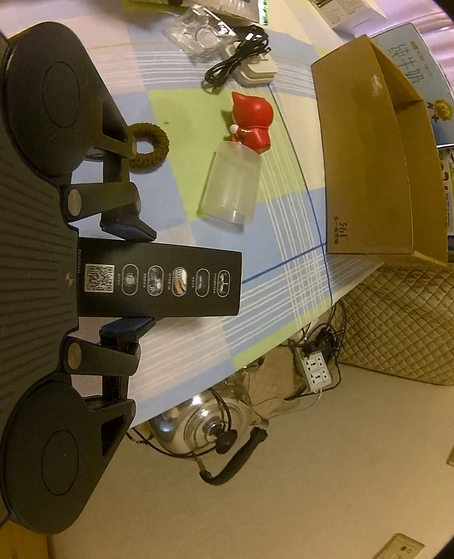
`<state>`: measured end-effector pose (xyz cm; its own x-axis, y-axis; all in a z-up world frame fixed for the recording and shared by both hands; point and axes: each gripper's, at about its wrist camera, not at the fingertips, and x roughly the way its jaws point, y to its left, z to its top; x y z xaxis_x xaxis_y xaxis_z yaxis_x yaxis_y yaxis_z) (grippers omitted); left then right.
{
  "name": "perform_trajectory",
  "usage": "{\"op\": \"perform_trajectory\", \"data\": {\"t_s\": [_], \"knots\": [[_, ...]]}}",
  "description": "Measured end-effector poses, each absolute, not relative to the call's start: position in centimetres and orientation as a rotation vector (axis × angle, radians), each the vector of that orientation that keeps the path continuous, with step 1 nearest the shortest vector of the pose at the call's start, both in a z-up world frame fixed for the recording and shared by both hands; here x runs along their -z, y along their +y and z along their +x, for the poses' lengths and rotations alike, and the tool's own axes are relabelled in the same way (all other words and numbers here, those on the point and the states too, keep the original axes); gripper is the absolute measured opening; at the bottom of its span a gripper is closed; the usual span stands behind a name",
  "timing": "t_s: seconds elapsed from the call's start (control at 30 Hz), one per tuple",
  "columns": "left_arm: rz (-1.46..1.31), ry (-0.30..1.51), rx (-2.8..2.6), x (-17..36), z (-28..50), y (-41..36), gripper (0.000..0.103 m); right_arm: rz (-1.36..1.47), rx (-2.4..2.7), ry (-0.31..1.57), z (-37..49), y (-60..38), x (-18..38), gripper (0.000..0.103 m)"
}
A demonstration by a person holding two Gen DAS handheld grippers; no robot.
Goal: Organize objects
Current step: 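Grasp the silver-green tea bag with the left tool while the right tool holds the shaver box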
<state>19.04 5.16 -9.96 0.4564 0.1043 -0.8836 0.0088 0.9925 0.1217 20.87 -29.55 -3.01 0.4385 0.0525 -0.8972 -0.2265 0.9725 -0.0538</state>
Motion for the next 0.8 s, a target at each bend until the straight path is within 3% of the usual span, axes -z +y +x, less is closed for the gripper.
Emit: {"op": "perform_trajectory", "data": {"t_s": [0.27, 0.43, 0.67, 0.8], "knots": [[0.090, 1.110, -0.069, 10.7, 20.3, 6.1, 0.071, -0.166, -0.204, 1.104, 21.5, -29.9, 3.0, 0.047], [0.025, 1.068, -0.041, 9.4, 19.4, 7.3, 0.046, -0.164, -0.219, 1.106, 21.8, -30.0, 3.0, 0.048], [-0.123, 1.112, -0.077, 8.7, 17.5, 10.0, 0.045, -0.163, -0.229, 1.112, 21.9, -30.1, 3.1, 0.048], [-0.140, 1.113, -0.103, 9.0, 18.1, 10.4, 0.052, -0.173, -0.229, 1.123, 22.0, -29.9, 3.5, 0.049]]}}
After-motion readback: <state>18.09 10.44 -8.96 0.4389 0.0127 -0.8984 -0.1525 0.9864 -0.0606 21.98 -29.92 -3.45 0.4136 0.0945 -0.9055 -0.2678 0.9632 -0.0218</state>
